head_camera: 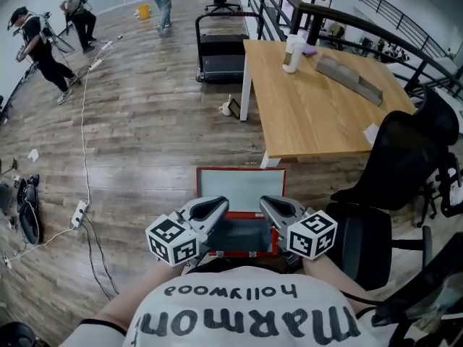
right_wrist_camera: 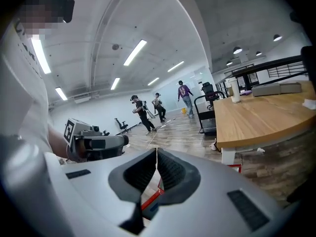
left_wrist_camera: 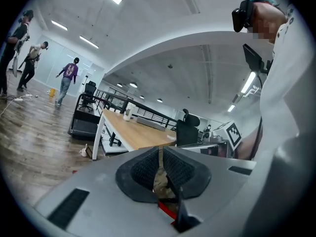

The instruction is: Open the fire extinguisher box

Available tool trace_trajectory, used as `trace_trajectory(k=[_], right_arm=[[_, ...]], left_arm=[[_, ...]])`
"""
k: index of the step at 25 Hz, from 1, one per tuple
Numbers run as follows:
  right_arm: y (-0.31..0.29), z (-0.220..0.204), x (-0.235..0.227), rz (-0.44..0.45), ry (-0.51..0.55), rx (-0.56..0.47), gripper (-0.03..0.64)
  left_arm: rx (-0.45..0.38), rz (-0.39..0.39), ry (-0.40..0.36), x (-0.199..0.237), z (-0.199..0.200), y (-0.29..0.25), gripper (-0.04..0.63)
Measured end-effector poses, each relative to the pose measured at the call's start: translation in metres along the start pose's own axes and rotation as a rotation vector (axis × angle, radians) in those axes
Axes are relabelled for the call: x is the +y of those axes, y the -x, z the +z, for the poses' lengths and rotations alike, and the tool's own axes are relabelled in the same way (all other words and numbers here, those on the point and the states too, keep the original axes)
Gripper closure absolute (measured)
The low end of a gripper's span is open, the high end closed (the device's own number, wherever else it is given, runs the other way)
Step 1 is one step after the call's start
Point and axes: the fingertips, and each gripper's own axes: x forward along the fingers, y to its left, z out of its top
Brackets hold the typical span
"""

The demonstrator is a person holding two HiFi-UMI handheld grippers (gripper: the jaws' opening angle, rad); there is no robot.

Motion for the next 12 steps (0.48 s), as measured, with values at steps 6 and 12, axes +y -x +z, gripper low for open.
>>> trace_trajectory(k=[6, 12], right_arm=[[-0.005, -0.006, 0.001, 0.002, 0.01, 0.027, 0.606], [-0.006, -0.009, -0.003, 0.005, 0.008, 0.036, 0.606]], left_arm=[[0.013, 0.002, 0.016, 0.004, -0.004, -0.001, 0.566], [0.013, 0.018, 0.041, 0.012, -0.009, 0.001, 0.566]])
